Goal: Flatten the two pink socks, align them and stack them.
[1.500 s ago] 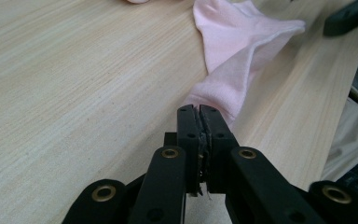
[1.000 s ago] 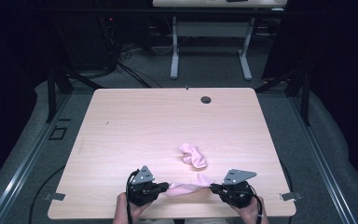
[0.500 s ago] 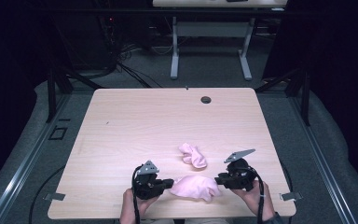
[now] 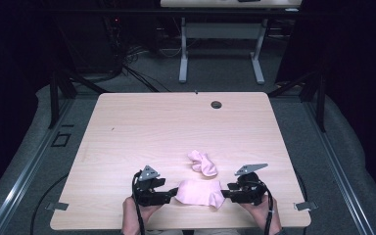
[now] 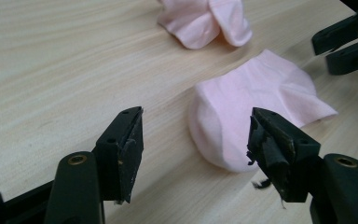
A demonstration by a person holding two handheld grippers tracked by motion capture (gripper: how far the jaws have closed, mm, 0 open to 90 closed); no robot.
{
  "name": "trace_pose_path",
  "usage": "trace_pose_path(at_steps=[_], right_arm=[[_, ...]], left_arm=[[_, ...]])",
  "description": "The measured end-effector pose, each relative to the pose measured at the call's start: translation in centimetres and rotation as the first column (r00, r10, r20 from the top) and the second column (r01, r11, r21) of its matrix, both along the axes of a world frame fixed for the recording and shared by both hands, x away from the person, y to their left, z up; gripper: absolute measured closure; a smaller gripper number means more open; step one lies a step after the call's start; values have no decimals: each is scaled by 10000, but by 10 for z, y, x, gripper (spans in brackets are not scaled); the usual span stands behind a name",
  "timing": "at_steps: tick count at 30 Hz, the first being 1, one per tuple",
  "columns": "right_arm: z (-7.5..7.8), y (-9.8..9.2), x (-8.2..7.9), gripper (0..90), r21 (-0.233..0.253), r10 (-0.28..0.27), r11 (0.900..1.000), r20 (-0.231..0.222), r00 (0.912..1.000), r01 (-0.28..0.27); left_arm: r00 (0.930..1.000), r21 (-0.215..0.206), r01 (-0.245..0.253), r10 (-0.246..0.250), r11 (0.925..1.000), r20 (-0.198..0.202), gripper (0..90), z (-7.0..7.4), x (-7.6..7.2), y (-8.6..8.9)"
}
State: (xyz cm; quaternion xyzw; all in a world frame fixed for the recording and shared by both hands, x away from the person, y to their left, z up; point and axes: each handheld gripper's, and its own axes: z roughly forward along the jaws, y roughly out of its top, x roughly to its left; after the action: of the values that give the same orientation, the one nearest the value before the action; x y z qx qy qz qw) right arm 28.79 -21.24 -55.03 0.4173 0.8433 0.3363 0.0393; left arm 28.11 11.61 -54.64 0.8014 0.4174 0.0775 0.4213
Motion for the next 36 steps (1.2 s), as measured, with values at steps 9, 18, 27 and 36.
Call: trace_pose_path(at_steps=[9, 18, 27, 36], right_arm=[[-14, 16, -2, 685, -677, -43, 9977, 242, 9997, 60], [-18, 18, -3, 832, -424, 58, 9991, 243, 9997, -47], [-14, 12, -15, 839, -279, 326, 9991, 6, 9995, -326], [-8, -6, -9, 460, 381, -139, 9992, 418, 9990, 123]], left_arm=[[9973, 1315, 579, -514, 9896, -529, 676, -11, 14, -26], [9949, 1266, 467, -349, 9909, -943, 877, -21, 14, -18], [9926, 1048, 523, -402, 9931, -1146, 878, -22, -2, -7], [9968, 756, 369, -314, 9965, -729, 464, -2, 6, -10]])
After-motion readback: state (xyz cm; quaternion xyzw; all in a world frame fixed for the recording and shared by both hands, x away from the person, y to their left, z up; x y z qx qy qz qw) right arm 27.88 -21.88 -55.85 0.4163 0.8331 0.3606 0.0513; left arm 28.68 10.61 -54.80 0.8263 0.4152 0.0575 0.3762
